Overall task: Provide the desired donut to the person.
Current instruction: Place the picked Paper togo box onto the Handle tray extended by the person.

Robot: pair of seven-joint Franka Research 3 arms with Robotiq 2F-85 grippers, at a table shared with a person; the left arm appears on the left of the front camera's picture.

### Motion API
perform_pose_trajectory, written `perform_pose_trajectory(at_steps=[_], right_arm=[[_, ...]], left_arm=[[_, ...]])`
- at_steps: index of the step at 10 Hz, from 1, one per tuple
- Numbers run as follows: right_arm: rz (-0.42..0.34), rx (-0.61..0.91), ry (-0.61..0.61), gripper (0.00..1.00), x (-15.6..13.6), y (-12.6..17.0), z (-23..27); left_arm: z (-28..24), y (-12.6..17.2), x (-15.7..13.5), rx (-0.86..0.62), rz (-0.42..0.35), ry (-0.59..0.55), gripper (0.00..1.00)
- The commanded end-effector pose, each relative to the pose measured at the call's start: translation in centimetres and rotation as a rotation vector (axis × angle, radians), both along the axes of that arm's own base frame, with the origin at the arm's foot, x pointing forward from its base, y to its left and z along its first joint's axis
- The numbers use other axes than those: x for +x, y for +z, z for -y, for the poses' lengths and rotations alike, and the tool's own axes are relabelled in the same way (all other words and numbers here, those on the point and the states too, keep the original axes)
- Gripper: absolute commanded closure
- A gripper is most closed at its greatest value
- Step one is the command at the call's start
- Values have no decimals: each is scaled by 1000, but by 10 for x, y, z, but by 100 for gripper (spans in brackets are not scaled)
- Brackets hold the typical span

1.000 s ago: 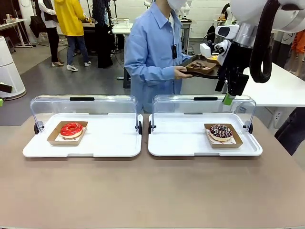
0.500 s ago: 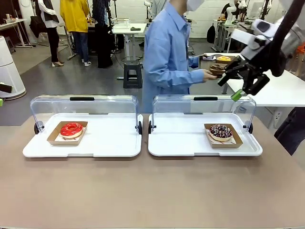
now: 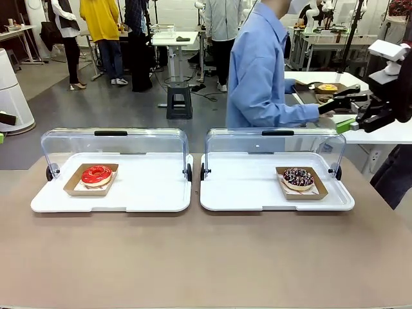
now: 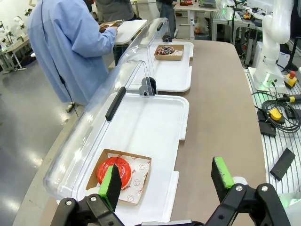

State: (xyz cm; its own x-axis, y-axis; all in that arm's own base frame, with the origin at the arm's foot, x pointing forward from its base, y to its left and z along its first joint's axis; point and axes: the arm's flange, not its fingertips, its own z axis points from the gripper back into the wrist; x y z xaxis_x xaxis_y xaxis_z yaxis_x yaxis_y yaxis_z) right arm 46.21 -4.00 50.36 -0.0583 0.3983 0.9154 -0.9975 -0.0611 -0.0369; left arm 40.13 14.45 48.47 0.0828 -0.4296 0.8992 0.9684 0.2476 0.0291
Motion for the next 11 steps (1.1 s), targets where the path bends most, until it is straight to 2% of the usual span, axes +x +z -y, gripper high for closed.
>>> perform_pose_trajectory(at_steps=[1,3,5,11], right_arm=[[-6,36,-75,0,0,-10,14],[-60,33,-211,0,-3,-13,25],[-70,-28,-294,0,-10,-14,27],[-83,24,-346,0,-31,-16,41]], left_arm=[[1,2,-1,-12,-3,12,0],[1,2,-1,-12,-3,12,0],[1,2,-1,-12,-3,12,0],[1,2,-1,-12,-3,12,0]])
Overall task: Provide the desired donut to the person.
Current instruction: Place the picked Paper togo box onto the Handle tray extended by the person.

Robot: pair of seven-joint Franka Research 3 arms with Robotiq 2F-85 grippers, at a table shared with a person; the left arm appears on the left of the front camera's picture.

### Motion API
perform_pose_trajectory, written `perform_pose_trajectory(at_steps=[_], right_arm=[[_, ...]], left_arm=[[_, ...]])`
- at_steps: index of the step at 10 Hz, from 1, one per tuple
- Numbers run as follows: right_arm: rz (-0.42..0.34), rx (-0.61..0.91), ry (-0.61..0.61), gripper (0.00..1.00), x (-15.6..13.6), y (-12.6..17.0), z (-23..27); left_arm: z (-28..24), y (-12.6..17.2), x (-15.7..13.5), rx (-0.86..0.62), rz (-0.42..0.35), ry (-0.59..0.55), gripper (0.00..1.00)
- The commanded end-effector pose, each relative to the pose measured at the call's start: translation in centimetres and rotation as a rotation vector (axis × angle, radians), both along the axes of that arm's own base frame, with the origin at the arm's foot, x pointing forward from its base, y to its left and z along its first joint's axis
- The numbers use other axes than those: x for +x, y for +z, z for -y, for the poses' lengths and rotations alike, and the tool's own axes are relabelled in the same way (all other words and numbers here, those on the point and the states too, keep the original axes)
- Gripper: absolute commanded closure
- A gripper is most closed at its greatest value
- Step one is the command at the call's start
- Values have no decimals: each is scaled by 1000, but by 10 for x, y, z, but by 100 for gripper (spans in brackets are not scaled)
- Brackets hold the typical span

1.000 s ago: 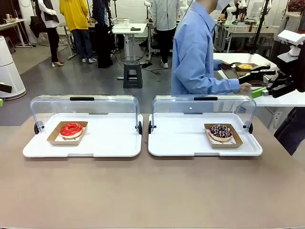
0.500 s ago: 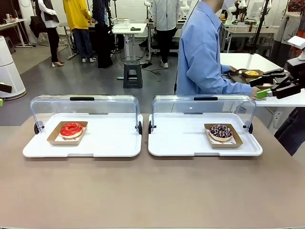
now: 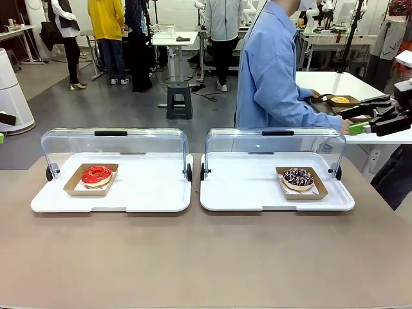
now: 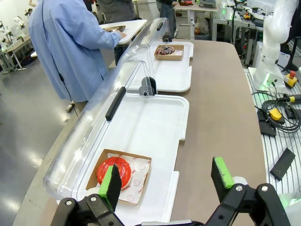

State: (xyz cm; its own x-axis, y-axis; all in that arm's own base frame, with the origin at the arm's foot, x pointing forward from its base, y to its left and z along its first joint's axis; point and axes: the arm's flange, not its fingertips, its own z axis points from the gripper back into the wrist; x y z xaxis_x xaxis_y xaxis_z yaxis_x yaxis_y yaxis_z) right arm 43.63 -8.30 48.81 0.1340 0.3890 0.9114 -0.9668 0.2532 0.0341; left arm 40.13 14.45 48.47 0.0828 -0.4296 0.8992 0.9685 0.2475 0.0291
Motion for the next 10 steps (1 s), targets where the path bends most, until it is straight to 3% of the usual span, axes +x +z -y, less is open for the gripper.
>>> perform_pose_trajectory(at_steps=[1,4,5,10], right_arm=[[-5,22,-37,0,-5,0,-3],[-56,-4,-108,0,0,3,-9],[-17,-2,-23,0,0,1,1],[-17,-2,-23,0,0,1,1]], left_arm=[[0,2,-1,-12,-3,12,0],[0,2,-1,-12,-3,12,0],[0,2,-1,-12,-3,12,0],[0,2,-1,-12,-3,12,0]])
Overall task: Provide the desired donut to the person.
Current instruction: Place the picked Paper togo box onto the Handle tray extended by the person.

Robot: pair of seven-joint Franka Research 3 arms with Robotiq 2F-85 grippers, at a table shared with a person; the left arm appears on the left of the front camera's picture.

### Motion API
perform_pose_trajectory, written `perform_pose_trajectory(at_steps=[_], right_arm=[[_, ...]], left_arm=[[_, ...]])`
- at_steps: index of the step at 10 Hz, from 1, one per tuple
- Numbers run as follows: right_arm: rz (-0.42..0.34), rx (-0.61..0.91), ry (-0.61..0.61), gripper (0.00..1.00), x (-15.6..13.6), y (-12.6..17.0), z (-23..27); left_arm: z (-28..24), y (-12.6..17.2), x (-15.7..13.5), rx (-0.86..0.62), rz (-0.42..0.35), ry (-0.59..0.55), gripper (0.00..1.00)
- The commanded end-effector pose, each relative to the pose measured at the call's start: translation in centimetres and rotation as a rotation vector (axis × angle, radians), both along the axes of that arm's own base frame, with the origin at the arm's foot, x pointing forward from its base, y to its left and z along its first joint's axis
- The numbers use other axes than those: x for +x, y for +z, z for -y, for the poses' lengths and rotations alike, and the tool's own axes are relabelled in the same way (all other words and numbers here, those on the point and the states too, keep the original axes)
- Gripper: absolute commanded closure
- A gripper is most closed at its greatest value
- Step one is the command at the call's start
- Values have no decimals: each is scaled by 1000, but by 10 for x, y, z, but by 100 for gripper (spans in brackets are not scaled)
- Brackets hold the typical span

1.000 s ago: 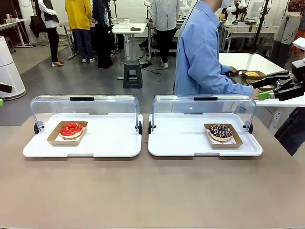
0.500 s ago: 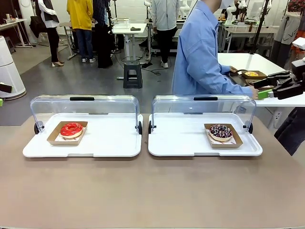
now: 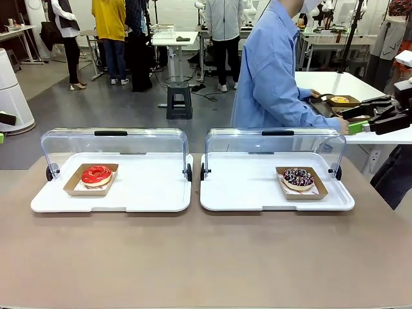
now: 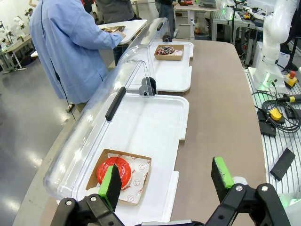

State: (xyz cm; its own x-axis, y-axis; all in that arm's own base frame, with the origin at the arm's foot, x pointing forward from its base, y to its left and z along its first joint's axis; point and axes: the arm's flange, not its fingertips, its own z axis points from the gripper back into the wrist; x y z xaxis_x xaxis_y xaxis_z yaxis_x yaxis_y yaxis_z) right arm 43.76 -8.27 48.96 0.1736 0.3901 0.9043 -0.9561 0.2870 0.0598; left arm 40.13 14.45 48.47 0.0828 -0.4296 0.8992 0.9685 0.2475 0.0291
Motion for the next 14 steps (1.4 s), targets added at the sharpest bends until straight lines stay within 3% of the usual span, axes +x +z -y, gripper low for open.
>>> perform_pose_trajectory(at_steps=[1,14], right_arm=[[11,5,11,0,-1,-1,2],[11,5,11,0,-1,-1,2]], left_arm=[[0,2,-1,-12,-3,12,0],[0,2,-1,-12,-3,12,0]])
